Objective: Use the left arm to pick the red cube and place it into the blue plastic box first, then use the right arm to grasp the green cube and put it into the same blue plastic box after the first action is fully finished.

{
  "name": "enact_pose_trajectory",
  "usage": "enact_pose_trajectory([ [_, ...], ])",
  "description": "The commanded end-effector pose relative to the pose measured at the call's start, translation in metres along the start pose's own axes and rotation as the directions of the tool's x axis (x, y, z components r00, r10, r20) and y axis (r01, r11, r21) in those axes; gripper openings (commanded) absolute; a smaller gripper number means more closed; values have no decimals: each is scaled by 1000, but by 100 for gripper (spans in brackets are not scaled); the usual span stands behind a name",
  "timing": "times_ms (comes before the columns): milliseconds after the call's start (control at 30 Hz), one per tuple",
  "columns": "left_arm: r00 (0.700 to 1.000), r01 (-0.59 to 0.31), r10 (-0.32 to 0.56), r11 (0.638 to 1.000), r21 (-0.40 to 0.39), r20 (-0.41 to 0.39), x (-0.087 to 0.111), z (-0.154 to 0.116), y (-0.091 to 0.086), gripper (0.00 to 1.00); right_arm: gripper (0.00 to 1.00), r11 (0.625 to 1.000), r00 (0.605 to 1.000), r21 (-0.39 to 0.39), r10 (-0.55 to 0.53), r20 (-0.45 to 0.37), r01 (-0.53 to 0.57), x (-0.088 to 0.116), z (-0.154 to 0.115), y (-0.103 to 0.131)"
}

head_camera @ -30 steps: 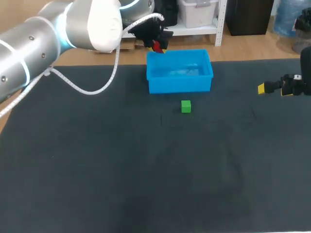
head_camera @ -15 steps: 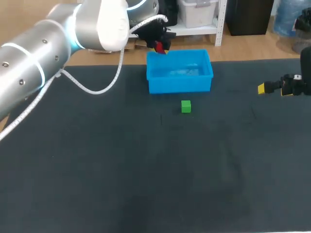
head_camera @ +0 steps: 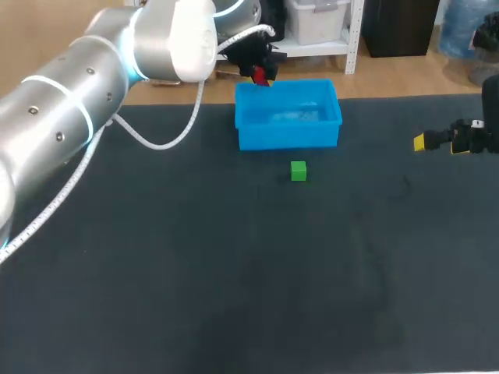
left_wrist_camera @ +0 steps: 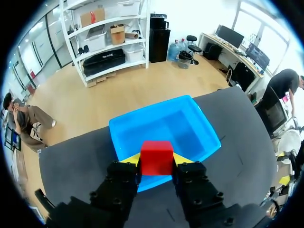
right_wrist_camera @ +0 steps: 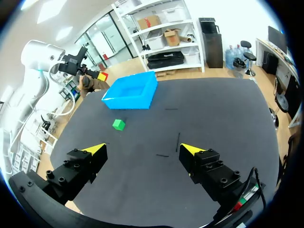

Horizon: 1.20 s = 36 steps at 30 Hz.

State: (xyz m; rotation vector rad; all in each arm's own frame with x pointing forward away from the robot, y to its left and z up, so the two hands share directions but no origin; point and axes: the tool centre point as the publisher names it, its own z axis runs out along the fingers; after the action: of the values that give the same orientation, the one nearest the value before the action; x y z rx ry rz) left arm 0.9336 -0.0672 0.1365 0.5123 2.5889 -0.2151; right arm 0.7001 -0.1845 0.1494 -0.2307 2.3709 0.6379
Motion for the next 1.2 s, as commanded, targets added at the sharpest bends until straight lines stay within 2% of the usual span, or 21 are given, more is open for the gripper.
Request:
enact_pose_trajectory([
  [33, 1000, -4, 4, 1000, -3, -24, -10, 8, 1, 0, 100, 1000, 1000, 1, 0, -1, 0, 0, 0, 0],
  [700, 1000, 3, -3, 1000, -30, -16, -13, 23, 4, 0, 100, 1000, 1000, 1, 0, -1, 0, 0, 0, 0],
  [733, 1000, 3, -3, 999, -36, -15, -13, 23, 4, 26, 100, 1000, 1000, 1, 0, -1, 0, 0, 0, 0],
  [767, 1000, 3, -4, 999, -37, -15, -14, 23, 4, 100, 100, 1000, 1000, 1, 0, -1, 0, 0, 0, 0],
  [1200, 1000, 17, -17, 999, -42, -8, -11, 19, 11, 100, 100, 1000, 1000, 1, 0, -1, 0, 0, 0, 0],
])
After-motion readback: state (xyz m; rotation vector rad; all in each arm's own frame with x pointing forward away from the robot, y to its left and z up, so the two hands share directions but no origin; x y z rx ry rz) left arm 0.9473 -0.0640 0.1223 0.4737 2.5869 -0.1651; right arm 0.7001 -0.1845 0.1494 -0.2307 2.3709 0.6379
